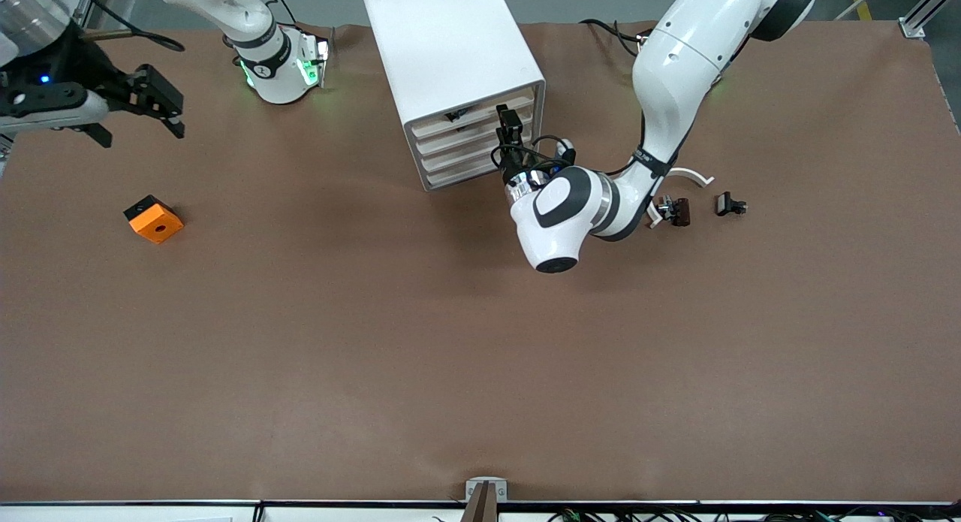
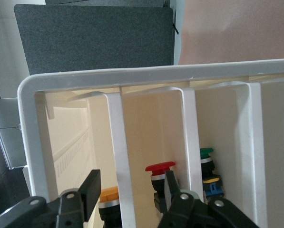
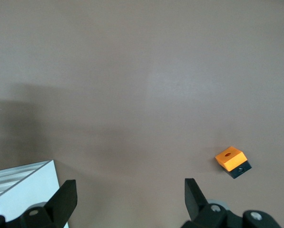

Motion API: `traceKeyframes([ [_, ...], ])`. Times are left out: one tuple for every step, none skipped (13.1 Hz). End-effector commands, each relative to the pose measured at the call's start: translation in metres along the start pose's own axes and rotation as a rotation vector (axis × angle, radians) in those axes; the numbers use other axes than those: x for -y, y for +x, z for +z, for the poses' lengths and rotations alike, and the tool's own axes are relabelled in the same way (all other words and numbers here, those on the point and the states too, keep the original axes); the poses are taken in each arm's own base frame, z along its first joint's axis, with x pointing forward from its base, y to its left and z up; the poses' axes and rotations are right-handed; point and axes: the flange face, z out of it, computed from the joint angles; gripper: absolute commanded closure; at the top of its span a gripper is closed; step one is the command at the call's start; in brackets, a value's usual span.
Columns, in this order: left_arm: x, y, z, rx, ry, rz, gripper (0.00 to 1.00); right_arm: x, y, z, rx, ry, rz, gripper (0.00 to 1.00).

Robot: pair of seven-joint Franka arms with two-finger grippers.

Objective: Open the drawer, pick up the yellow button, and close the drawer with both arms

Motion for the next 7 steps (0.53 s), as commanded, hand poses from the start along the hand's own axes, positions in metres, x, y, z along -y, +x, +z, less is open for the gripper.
traceKeyframes([
  [0.004,0.000,-0.001,0.007,0.023,-0.005,0.67,0.007,0.001,-0.004,0.000,-0.003,0.022,0.00],
  [0.002,0.002,-0.004,0.015,0.024,-0.007,0.85,0.010,0.001,-0.004,0.000,-0.002,0.028,0.00],
  [0.001,0.002,-0.004,0.015,0.025,-0.008,0.97,0.012,0.001,-0.005,-0.002,0.003,0.047,0.00],
  [0.002,0.001,-0.004,0.016,0.024,-0.006,1.00,0.018,0.001,-0.004,-0.002,0.005,0.059,0.00],
  [0.002,0.002,-0.005,0.017,0.024,-0.007,1.00,0.028,0.000,-0.005,-0.005,0.006,0.064,0.00],
  [0.001,0.001,-0.004,0.021,0.028,-0.005,1.00,0.030,-0.001,-0.005,-0.002,0.013,0.085,0.00],
  [0.001,0.003,-0.008,0.026,0.026,-0.007,1.00,0.037,-0.002,-0.006,-0.002,0.014,0.105,0.00],
])
